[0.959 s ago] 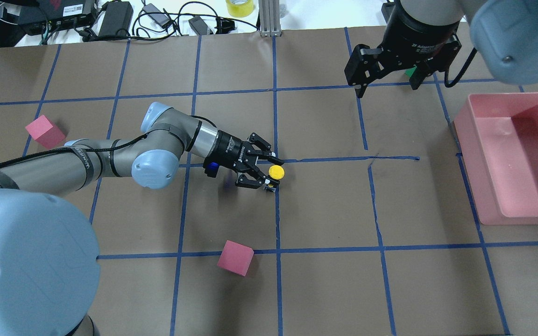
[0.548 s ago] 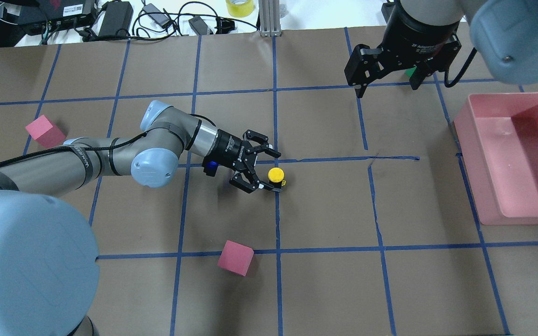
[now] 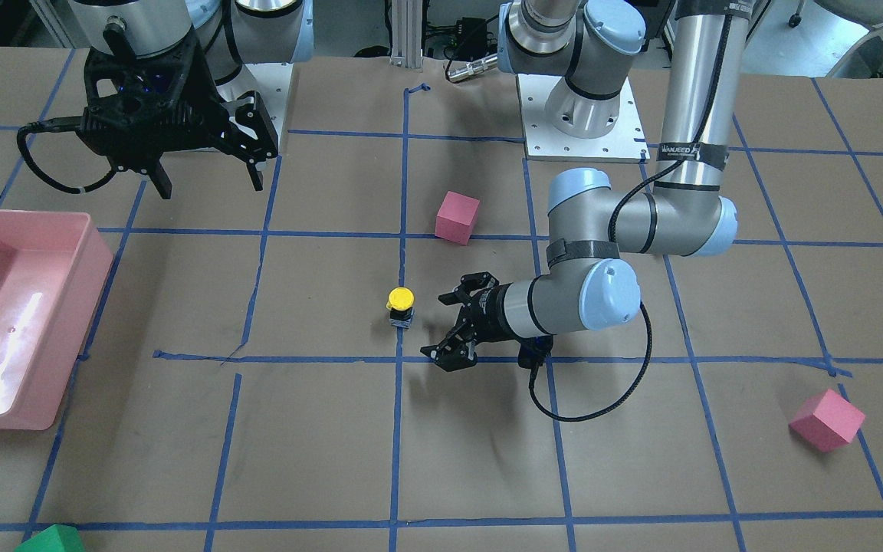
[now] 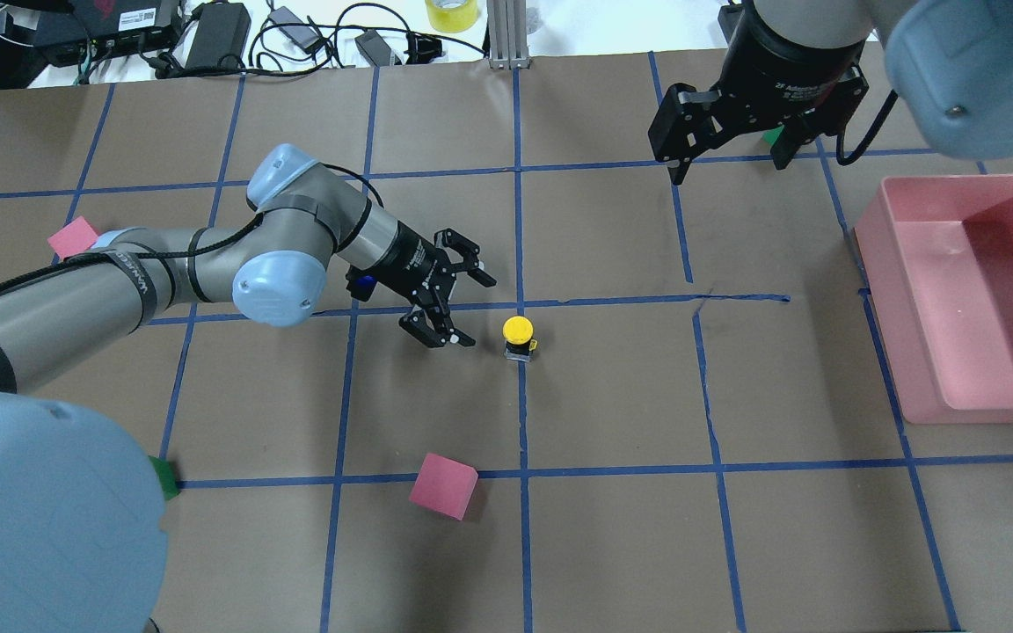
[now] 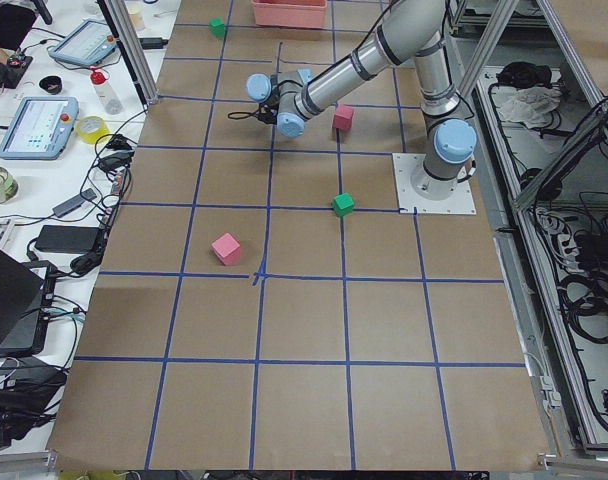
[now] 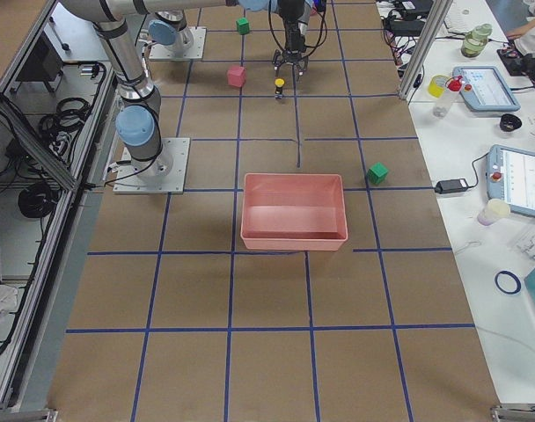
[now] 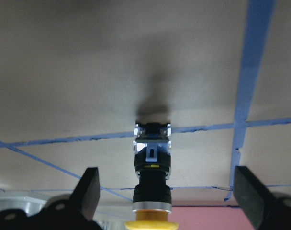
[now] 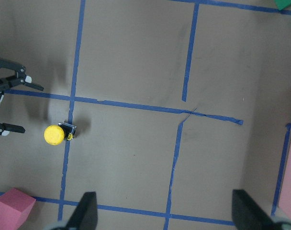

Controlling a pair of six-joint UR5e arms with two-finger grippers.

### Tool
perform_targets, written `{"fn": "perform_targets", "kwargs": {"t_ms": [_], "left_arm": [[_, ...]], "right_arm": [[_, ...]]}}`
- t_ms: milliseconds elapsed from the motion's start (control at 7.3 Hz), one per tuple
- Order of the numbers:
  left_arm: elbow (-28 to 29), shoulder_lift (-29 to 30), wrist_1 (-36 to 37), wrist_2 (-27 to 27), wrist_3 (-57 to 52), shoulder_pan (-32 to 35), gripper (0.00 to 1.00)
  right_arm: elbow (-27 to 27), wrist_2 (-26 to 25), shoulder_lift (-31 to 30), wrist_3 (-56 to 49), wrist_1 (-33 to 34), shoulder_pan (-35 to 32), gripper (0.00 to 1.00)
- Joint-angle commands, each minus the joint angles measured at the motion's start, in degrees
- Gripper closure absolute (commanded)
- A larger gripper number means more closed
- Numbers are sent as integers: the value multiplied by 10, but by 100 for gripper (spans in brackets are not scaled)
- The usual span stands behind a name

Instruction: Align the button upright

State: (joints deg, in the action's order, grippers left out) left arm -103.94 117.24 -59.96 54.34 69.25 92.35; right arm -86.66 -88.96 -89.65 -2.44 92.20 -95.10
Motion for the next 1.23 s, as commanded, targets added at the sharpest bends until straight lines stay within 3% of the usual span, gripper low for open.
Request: {"fn": "perform_targets", "kwargs": {"t_ms": [0, 274, 685, 1096], "left_arm": [[65, -25, -14, 135, -92, -8, 0], [102, -63, -106, 320, -353, -36, 0], [191, -135, -208, 346, -587, -87, 0], [222, -198, -279, 335, -637, -116, 0]], "right_arm": [[0, 0, 1, 0, 0, -1, 0], [0, -1, 1, -1, 0, 0, 0], [0, -1, 1, -1, 0, 0, 0], [0, -1, 1, 0, 0, 0, 0]]}}
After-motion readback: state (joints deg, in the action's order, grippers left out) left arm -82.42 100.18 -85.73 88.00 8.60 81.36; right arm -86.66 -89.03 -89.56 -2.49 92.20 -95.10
